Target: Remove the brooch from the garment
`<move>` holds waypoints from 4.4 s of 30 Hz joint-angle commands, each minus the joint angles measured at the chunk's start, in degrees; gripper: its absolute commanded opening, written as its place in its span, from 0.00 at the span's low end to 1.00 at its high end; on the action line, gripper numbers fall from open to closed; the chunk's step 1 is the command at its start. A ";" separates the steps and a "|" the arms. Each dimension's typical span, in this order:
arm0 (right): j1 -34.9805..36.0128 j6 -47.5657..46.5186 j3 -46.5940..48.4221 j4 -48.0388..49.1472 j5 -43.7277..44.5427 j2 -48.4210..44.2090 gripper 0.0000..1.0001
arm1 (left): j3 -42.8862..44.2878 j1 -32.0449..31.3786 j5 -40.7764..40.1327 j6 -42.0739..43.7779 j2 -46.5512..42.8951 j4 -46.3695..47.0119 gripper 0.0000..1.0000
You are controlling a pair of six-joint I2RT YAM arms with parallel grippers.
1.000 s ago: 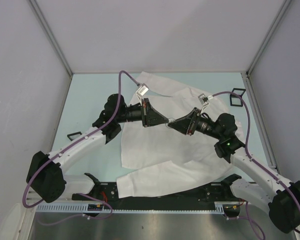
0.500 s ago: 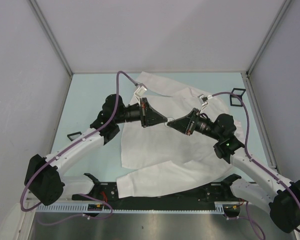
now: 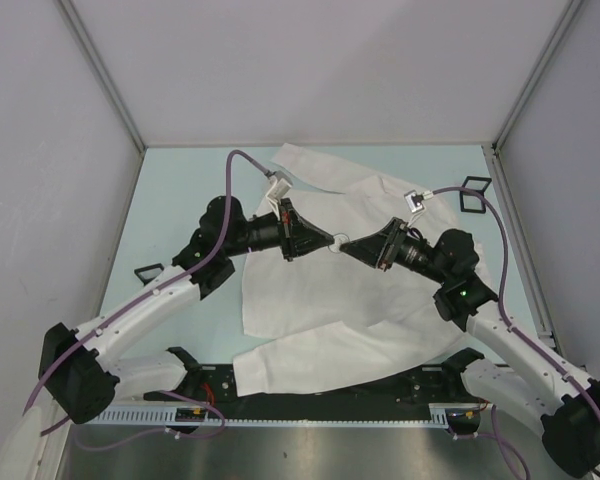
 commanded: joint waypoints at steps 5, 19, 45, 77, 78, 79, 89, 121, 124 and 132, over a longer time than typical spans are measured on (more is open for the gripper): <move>-4.36 -7.56 1.33 -9.96 -2.59 -5.91 0.51 | -0.55 0.20 -0.85 -0.69 -2.39 2.94 0.00; -1.12 4.00 9.14 -21.99 14.15 -2.49 0.46 | 1.82 -0.42 -12.78 14.24 -3.79 -6.73 0.00; 11.02 25.21 25.50 -35.91 37.21 12.10 0.28 | -3.18 -10.52 -32.58 66.37 -6.34 -8.85 0.01; 14.53 27.94 27.78 -31.95 33.96 19.13 0.18 | -3.36 -15.09 -36.97 71.64 -4.15 -10.33 0.00; 14.45 28.03 27.78 -31.86 33.79 19.22 0.18 | -3.36 -15.36 -38.62 72.43 -4.14 -10.51 0.00; 14.53 28.11 27.78 -31.69 33.61 19.22 0.18 | -3.27 -15.53 -39.25 72.61 -3.97 -10.68 0.00; 14.89 28.47 27.78 -31.33 32.20 19.75 0.22 | -3.62 -16.68 -41.28 73.75 -4.14 -10.51 0.00; -41.09 -4.04 15.39 -24.41 35.52 23.43 0.00 | -3.36 -1.84 -21.94 32.46 -12.76 -5.42 0.74; -45.04 -5.19 15.48 -16.76 39.06 30.35 0.01 | -3.80 -0.24 -22.81 29.11 -12.06 -4.62 0.74; -46.55 -0.63 19.43 -4.10 45.63 45.76 0.02 | -4.33 -0.33 -25.54 30.60 -12.32 -5.24 0.75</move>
